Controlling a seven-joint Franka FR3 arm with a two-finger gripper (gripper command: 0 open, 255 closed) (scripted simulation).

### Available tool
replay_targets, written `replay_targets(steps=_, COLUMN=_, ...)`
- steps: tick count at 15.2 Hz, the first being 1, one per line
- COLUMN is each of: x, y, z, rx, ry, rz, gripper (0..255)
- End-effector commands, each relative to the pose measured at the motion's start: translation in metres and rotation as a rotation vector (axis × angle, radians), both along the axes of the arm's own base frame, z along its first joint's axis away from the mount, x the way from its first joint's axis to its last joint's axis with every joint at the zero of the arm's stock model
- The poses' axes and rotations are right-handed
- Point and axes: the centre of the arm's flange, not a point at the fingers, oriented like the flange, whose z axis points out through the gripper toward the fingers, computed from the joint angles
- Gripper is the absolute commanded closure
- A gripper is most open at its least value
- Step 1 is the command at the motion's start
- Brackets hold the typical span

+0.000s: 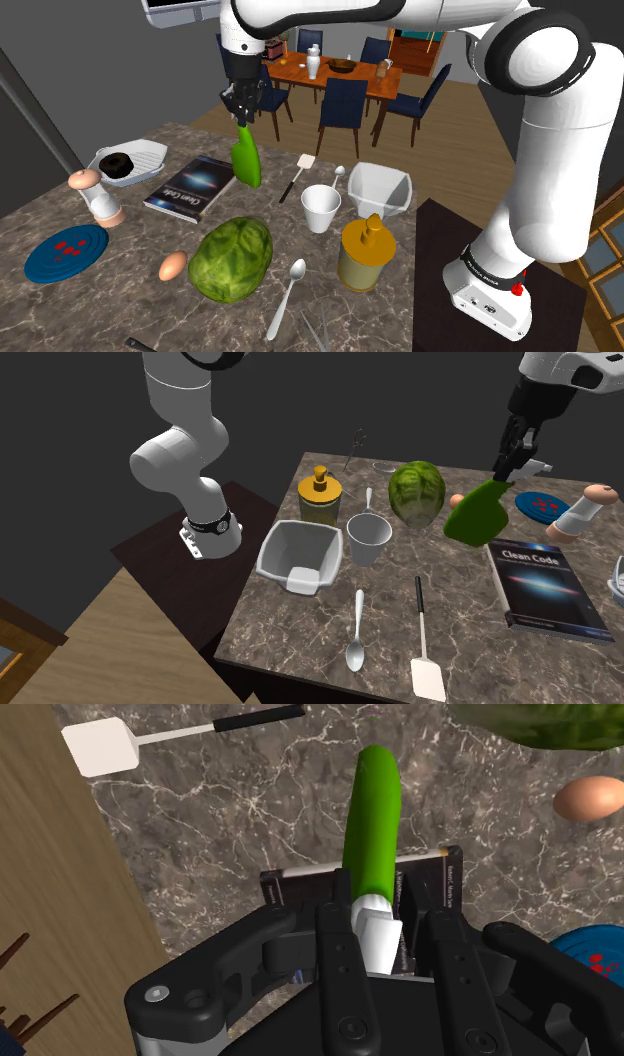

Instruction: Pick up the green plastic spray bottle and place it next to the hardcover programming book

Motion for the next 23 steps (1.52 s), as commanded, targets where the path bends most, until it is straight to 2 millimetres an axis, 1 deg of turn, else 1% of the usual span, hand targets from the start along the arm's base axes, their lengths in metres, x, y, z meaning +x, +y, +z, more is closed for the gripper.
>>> replay_targets(steps=1, x=0.021, y=0.01, z=-0.013, rx=0.0, ry=-0.001, rz=0.0, gripper=255)
replay_targets(steps=2, x=0.031, y=0.016, z=-0.019, rx=0.0, ry=-0.001, rz=0.0, gripper=255)
replay_targets(steps=17, x=0.031, y=0.016, z=-0.099, rx=0.0, ry=-0.001, rz=0.0, gripper=255)
replay_targets(steps=18, x=0.031, y=0.016, z=-0.101, rx=0.0, ry=-0.001, rz=0.0, gripper=255)
replay_targets(steps=23, x=0.031, y=0.016, z=-0.101, rx=0.0, ry=-0.001, rz=0.0, gripper=255)
